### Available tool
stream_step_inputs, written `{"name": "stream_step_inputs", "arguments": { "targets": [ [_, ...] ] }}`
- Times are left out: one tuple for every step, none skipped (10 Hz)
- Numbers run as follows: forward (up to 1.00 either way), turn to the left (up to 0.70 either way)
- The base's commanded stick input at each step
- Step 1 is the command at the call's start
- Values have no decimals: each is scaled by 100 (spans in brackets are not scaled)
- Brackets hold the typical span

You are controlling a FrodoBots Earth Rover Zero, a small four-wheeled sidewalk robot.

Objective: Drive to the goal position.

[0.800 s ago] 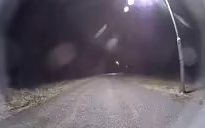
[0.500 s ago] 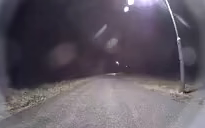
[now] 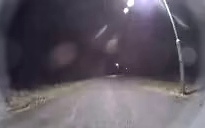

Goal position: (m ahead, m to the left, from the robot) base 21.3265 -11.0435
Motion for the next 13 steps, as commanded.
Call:
{"name": "stream_step_inputs", "arguments": {
  "targets": [
    [70,1],
    [70,0],
    [70,0],
    [70,0],
    [70,-1],
    [70,-2],
    [70,-2],
    [70,0],
    [70,0],
    [77,0],
    [85,0],
    [85,0],
    [87,0]
  ]
}}
